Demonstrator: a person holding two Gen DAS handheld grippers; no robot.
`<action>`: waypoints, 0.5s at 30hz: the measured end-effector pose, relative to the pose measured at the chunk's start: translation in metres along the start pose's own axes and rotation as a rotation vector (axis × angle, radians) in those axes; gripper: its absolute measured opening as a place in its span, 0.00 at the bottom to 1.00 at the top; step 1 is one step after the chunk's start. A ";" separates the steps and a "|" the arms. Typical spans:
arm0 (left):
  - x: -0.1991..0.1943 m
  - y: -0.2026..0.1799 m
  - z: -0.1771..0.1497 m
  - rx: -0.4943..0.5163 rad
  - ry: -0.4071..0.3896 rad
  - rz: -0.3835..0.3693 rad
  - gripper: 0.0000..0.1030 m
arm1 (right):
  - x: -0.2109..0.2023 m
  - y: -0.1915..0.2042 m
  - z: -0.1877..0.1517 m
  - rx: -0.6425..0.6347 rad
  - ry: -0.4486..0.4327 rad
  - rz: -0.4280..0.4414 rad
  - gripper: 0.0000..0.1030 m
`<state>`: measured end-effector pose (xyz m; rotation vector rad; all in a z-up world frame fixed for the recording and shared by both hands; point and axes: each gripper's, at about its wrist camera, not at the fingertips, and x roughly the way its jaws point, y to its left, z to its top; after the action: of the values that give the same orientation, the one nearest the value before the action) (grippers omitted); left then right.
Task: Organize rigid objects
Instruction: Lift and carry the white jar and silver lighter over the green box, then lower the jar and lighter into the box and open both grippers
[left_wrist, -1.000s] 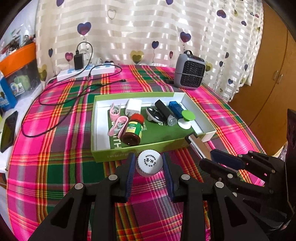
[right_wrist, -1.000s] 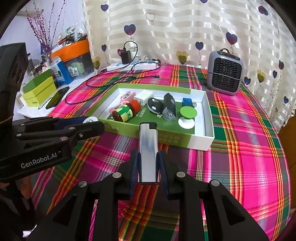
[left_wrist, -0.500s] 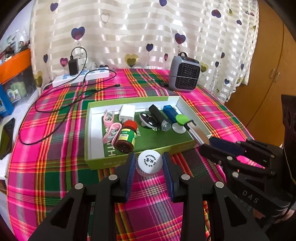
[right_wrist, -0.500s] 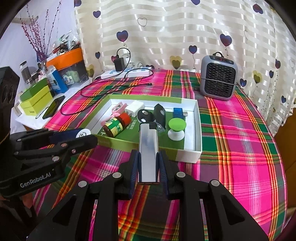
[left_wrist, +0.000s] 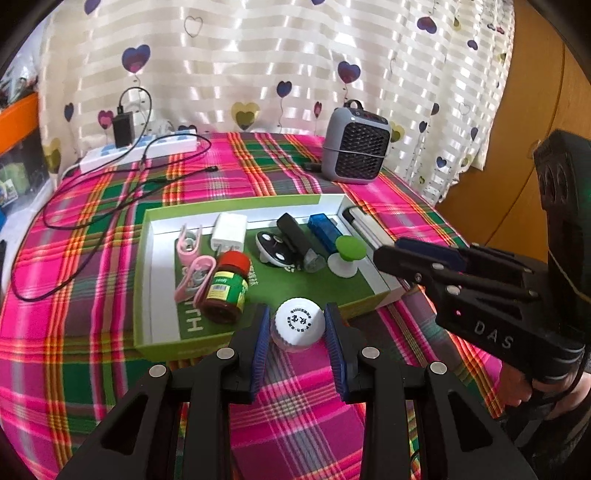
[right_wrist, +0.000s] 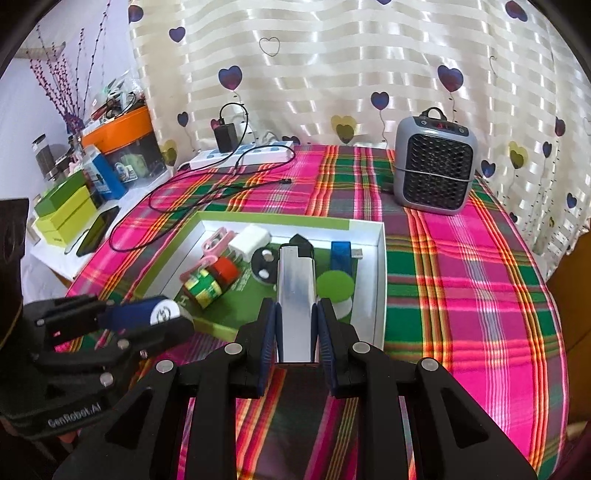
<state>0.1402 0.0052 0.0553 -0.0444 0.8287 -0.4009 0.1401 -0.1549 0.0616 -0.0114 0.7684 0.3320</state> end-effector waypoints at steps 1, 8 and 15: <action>0.002 0.000 0.002 0.000 0.001 -0.004 0.28 | 0.003 -0.001 0.003 -0.004 -0.001 -0.006 0.23; 0.018 0.002 0.014 -0.005 0.008 -0.012 0.28 | 0.018 -0.011 0.015 0.007 0.017 -0.008 0.23; 0.031 0.005 0.021 -0.011 0.019 -0.013 0.28 | 0.031 -0.018 0.025 0.014 0.028 -0.003 0.23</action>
<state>0.1761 -0.0043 0.0463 -0.0557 0.8500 -0.4094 0.1830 -0.1595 0.0569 -0.0041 0.7982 0.3245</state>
